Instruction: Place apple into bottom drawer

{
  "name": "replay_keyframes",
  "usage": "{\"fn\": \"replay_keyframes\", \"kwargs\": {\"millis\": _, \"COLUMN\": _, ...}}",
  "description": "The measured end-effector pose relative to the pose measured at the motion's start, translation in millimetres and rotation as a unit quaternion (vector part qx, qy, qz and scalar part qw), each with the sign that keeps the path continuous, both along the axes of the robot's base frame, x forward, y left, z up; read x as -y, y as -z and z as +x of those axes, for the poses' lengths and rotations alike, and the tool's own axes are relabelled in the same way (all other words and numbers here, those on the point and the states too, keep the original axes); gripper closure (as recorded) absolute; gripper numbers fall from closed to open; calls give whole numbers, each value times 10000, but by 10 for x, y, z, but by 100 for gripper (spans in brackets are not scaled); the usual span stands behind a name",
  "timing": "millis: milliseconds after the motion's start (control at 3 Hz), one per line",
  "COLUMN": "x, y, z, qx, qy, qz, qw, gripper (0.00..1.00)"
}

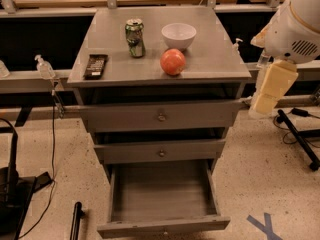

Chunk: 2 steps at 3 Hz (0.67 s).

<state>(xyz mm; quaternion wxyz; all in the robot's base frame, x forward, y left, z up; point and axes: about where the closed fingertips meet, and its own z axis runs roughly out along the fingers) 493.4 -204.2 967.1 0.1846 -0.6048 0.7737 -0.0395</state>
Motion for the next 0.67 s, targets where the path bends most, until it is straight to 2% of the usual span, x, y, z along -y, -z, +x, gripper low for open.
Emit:
{"fn": "replay_keyframes", "kwargs": {"millis": 333, "x": 0, "y": 0, "z": 0, "qx": 0, "qy": 0, "qz": 0, "qw": 10000, "gripper": 0}}
{"fn": "replay_keyframes", "kwargs": {"millis": 667, "x": -162, "y": 28, "z": 264, "qx": 162, "qy": -288, "qz": 110, "qw": 9994, "gripper": 0}}
